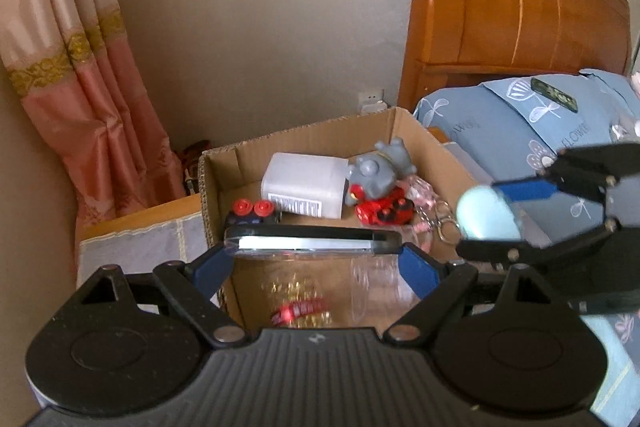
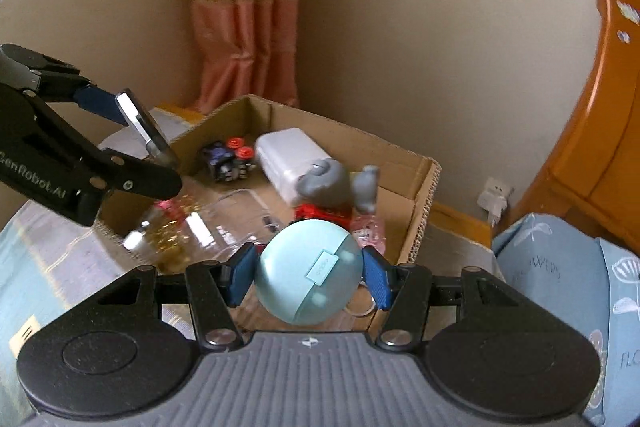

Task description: Organize rigid objects

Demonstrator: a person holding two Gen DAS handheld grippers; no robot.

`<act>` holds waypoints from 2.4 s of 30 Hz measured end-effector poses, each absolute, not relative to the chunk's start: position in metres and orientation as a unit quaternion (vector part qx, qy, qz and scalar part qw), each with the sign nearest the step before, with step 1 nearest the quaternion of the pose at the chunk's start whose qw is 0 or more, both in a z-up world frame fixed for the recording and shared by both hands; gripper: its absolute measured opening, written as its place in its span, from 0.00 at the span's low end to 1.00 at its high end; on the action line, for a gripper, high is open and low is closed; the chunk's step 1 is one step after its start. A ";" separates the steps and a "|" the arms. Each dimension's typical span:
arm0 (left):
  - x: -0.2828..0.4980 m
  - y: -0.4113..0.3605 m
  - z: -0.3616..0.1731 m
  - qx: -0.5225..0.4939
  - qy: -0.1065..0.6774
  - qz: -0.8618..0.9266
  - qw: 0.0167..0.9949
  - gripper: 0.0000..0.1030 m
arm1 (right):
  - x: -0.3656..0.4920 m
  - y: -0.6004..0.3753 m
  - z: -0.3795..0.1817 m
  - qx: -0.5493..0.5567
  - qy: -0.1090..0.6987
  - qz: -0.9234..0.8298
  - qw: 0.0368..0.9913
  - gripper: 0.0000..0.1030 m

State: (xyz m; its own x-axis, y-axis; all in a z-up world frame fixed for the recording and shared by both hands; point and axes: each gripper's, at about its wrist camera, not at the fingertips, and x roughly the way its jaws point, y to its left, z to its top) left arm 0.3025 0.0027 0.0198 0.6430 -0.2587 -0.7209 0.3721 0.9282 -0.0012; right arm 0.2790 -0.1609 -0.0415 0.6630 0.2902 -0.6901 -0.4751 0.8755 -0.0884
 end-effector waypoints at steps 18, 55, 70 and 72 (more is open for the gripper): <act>0.291 0.015 0.028 0.033 0.382 -0.088 0.919 0.94 | 0.231 -0.169 -0.015 -0.078 0.354 0.160 0.918 1.00; 0.094 0.001 0.051 0.050 0.340 0.014 0.939 0.97 | 0.102 -0.163 -0.002 -0.009 0.370 0.041 0.928 1.00; 0.093 0.001 0.052 0.049 0.339 0.012 0.940 0.97 | 0.101 -0.164 0.000 -0.009 0.366 0.041 0.930 1.00; 0.093 0.001 0.052 0.049 0.339 0.012 0.940 0.97 | 0.101 -0.163 -0.001 -0.009 0.366 0.040 0.930 1.00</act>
